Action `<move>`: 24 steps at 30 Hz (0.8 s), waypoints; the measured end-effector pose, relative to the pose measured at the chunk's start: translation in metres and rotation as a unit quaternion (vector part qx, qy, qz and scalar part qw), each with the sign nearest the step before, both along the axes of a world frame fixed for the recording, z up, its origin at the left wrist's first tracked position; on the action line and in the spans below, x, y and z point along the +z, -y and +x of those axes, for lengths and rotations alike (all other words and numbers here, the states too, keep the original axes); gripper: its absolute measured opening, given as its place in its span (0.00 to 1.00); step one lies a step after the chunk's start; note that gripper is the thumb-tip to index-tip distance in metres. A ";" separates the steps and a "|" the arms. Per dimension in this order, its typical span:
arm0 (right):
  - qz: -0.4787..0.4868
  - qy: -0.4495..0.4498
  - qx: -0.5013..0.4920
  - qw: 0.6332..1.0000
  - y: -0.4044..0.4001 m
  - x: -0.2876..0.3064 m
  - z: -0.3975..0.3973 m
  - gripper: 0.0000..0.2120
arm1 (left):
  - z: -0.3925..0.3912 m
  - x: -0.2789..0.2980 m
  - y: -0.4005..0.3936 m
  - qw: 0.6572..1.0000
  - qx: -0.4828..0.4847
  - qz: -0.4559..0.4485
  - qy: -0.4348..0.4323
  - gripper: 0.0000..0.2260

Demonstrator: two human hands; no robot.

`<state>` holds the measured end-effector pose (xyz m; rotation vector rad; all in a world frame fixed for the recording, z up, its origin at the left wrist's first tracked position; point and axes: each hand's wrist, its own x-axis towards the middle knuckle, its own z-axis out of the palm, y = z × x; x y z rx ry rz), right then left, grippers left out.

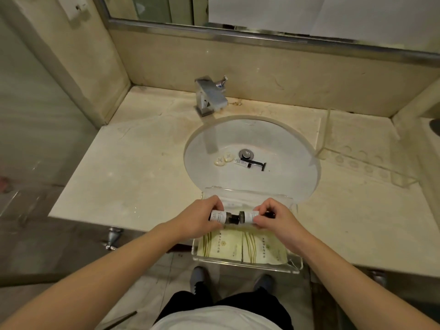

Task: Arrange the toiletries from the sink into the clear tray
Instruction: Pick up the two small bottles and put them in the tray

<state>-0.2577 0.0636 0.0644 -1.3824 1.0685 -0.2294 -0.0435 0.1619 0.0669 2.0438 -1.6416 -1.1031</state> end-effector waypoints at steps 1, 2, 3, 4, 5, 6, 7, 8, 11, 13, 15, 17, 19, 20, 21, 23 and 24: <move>-0.033 -0.028 0.029 0.999 -0.004 -0.001 -0.001 0.09 | -0.001 -0.003 -0.002 0.999 -0.018 -0.015 0.025 0.11; -0.063 -0.058 0.056 0.995 -0.007 -0.002 -0.001 0.10 | -0.002 -0.006 -0.005 0.998 -0.034 -0.030 0.051 0.11; -0.087 -0.085 0.080 0.989 -0.009 -0.003 -0.001 0.11 | -0.003 -0.008 -0.008 0.995 -0.049 -0.039 0.075 0.12; -0.110 -0.107 0.101 0.983 -0.012 -0.004 0.000 0.12 | -0.003 -0.010 -0.011 0.992 -0.061 -0.041 0.100 0.13; -0.135 -0.126 0.123 0.975 -0.014 -0.006 0.000 0.13 | -0.004 -0.011 -0.013 0.989 -0.073 -0.041 0.125 0.15; -0.168 -0.146 0.148 0.964 -0.016 -0.008 0.001 0.14 | -0.005 -0.012 -0.015 0.985 -0.084 -0.041 0.148 0.15; -0.209 -0.169 0.173 0.948 -0.018 -0.011 0.001 0.15 | -0.006 -0.013 -0.016 0.981 -0.093 -0.043 0.168 0.15; -0.254 -0.191 0.197 0.928 -0.020 -0.014 0.000 0.15 | -0.007 -0.014 -0.017 0.977 -0.099 -0.046 0.182 0.15; -0.393 -0.218 0.234 0.862 -0.027 -0.022 -0.003 0.15 | -0.009 -0.015 -0.019 0.974 -0.102 -0.051 0.195 0.16; -0.429 -0.218 0.234 0.845 -0.028 -0.027 -0.003 0.15 | -0.008 -0.014 -0.019 0.975 -0.102 -0.051 0.192 0.17; -0.433 -0.216 0.235 0.843 -0.029 -0.029 -0.001 0.14 | -0.008 -0.013 -0.018 0.975 -0.104 -0.052 0.191 0.17; -0.444 -0.207 0.236 0.839 -0.029 -0.031 0.003 0.14 | -0.007 -0.013 -0.017 0.975 -0.102 -0.055 0.190 0.17; -0.453 -0.200 0.241 0.835 -0.029 -0.033 0.004 0.13 | -0.006 -0.014 -0.016 0.976 -0.096 -0.058 0.189 0.16; -0.458 -0.197 0.243 0.832 -0.029 -0.035 0.004 0.13 | -0.006 -0.014 -0.016 0.976 -0.095 -0.058 0.188 0.16; -0.462 -0.193 0.241 0.831 -0.030 -0.036 0.003 0.14 | -0.005 -0.014 -0.016 0.976 -0.095 -0.058 0.187 0.16; -0.464 -0.179 0.232 0.836 -0.032 -0.038 0.001 0.14 | -0.006 -0.014 -0.016 0.977 -0.090 -0.056 0.183 0.16; -0.465 -0.171 0.228 0.838 -0.033 -0.038 0.000 0.15 | -0.006 -0.014 -0.016 0.978 -0.086 -0.058 0.181 0.16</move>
